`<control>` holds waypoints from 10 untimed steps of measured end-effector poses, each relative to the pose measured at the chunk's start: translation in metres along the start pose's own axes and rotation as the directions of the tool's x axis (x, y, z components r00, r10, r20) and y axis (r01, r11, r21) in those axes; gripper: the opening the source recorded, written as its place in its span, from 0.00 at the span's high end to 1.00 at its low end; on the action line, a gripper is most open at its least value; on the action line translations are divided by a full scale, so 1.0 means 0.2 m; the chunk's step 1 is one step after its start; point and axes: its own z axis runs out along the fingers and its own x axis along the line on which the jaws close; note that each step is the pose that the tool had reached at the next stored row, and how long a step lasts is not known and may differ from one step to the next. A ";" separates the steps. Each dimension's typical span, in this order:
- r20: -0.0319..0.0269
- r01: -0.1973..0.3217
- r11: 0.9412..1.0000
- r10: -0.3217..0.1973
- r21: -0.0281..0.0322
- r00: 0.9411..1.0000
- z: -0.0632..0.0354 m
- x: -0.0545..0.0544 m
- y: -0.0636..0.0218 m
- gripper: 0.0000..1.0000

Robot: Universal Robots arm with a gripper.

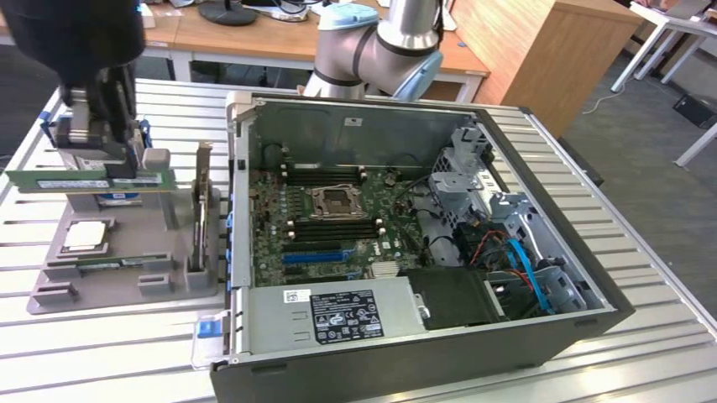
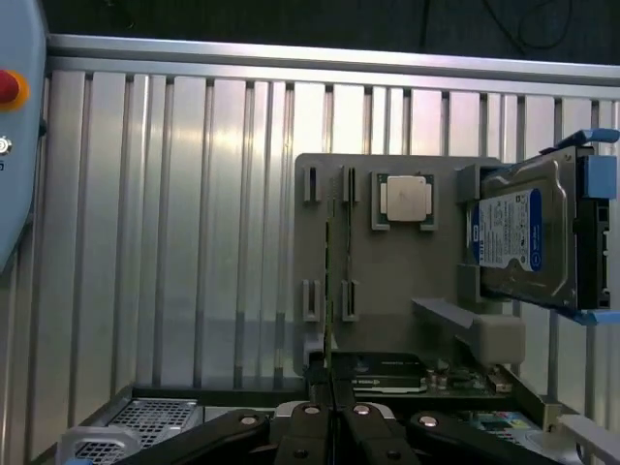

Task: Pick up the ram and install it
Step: 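Pick up the ram and move it above insertion slot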

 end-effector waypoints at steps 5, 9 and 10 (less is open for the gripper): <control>0.000 0.002 1.000 -0.002 0.000 1.000 -0.004 0.00 -0.105 0.89; 0.001 0.004 1.000 -0.004 0.000 1.000 -0.007 0.00 -0.189 0.89; 0.000 0.004 1.000 -0.004 0.000 1.000 -0.008 0.00 -0.210 0.89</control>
